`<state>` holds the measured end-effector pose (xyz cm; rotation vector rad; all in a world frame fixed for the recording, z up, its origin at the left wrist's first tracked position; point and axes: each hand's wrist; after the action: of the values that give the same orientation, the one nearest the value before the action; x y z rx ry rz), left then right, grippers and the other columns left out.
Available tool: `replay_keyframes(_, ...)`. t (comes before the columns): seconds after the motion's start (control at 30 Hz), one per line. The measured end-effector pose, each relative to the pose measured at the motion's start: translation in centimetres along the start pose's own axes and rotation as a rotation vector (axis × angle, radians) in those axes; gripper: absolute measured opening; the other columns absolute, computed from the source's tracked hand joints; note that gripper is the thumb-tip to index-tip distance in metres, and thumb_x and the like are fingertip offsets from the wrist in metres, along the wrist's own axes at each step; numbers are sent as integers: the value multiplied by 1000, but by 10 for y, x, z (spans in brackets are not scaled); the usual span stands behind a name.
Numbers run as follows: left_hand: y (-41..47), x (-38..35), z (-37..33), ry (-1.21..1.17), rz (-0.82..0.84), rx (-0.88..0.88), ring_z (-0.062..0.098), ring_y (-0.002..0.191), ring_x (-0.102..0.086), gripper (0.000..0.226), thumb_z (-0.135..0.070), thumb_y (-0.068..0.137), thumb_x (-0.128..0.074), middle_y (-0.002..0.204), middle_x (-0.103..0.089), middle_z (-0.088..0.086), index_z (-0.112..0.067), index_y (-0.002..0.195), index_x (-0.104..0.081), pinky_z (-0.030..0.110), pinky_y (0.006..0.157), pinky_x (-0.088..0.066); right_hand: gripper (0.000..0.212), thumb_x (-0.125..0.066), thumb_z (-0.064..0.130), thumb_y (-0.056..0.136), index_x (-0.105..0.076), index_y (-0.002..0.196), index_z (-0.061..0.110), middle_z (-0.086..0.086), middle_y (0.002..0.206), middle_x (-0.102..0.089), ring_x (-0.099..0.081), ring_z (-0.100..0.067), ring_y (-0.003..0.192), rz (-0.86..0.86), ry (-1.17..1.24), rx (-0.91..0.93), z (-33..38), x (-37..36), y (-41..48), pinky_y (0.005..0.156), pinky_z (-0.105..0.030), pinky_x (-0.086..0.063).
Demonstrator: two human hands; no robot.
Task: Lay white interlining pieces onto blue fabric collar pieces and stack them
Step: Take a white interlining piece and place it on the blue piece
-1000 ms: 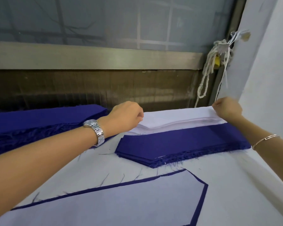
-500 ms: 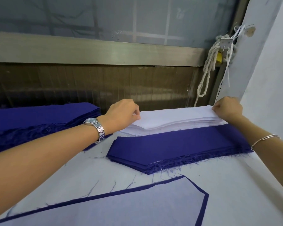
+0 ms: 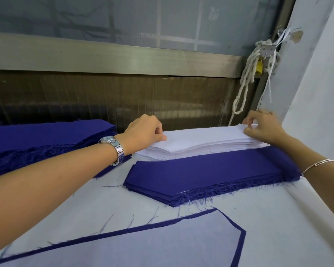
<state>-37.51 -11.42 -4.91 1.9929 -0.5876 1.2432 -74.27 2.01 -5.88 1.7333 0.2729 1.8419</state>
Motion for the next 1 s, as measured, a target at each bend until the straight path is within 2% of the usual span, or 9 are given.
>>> replay_keyframes(0.1, 0, 2, -2, 31, 8, -4, 16, 74, -63, 22, -32, 91, -71, 80, -69, 3, -11, 87, -74, 32, 70, -52, 41, -53, 26, 73, -63, 110, 12, -7, 91, -65, -52, -28, 94, 4, -60, 46, -3, 2, 2, 89, -38, -29)
replay_keyframes(0.17, 1, 4, -3, 43, 13, -2, 17, 76, -64, 22, -32, 91, -71, 82, -70, 4, -10, 88, -74, 30, 69, -49, 41, -62, 17, 80, -63, 121, 15, -7, 92, -66, -50, -28, 95, -30, -107, 67, -9, 1, 3, 85, -35, -24)
replay_keyframes(0.23, 1, 4, -3, 44, 18, 2, 18, 81, -65, 21, -32, 91, -70, 88, -71, 4, -11, 92, -73, 31, 72, -50, 30, -69, 7, 83, -71, 112, 15, -8, 95, -70, -49, -29, 97, -58, -159, 72, -15, 0, 4, 81, -35, -20)
replay_keyframes(0.33, 0, 1, -3, 77, 10, -2, 19, 103, -60, 31, -34, 92, -68, 116, -66, 3, -14, 116, -66, 32, 86, -50, 7, -71, 10, 88, -77, 90, 14, -6, 94, -72, -50, -31, 97, -105, -213, 36, -25, 1, 2, 78, -34, -16)
replay_keyframes(0.4, 1, 0, -1, 163, 2, -33, 22, 120, -49, 46, -37, 94, -65, 132, -56, 3, -16, 133, -55, 33, 94, -44, 8, -70, 14, 90, -77, 87, 14, -6, 92, -73, -50, -31, 98, -133, -205, -6, -31, 1, -1, 78, -33, -14)
replay_keyframes(0.47, 3, 1, -1, 200, 19, -59, 23, 126, -43, 49, -36, 95, -64, 137, -52, 3, -18, 139, -51, 34, 97, -41, 9, -69, 15, 92, -77, 88, 14, -6, 93, -72, -50, -31, 99, -150, -205, -29, -35, 0, -4, 81, -36, -17)
replay_keyframes(0.67, -3, 1, -4, 216, -103, -123, 17, 105, -49, 24, -34, 94, -66, 117, -61, 0, -17, 111, -69, 30, 87, -37, 11, -67, 17, 94, -77, 91, 16, -5, 98, -73, -49, -29, 102, -161, -203, -49, -42, -2, -10, 83, -39, -19)
replay_keyframes(0.83, -11, 12, -1, 164, -190, -136, 15, 93, -56, 21, -39, 96, -61, 98, -68, -4, -20, 101, -70, 32, 93, -37, 13, -62, 17, 97, -74, 94, 13, -8, 104, -73, -51, -29, 107, -178, -105, -87, -35, 3, -14, 87, -38, -19)
replay_keyframes(1.0, -27, 42, 5, 7, -145, -87, 16, 75, -62, 15, -35, 96, -62, 83, -68, 0, -21, 92, -66, 28, 67, -41, 17, -59, 19, 100, -72, 102, 8, -12, 106, -71, -54, -33, 107, -191, -7, -86, -22, 17, -16, 97, -43, -23)
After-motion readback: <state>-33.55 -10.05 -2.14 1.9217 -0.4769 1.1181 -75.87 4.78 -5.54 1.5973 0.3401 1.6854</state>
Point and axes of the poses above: each hand's wrist, its own y-axis towards the middle knuckle, its own x-axis out of the back of the hand, z = x × y
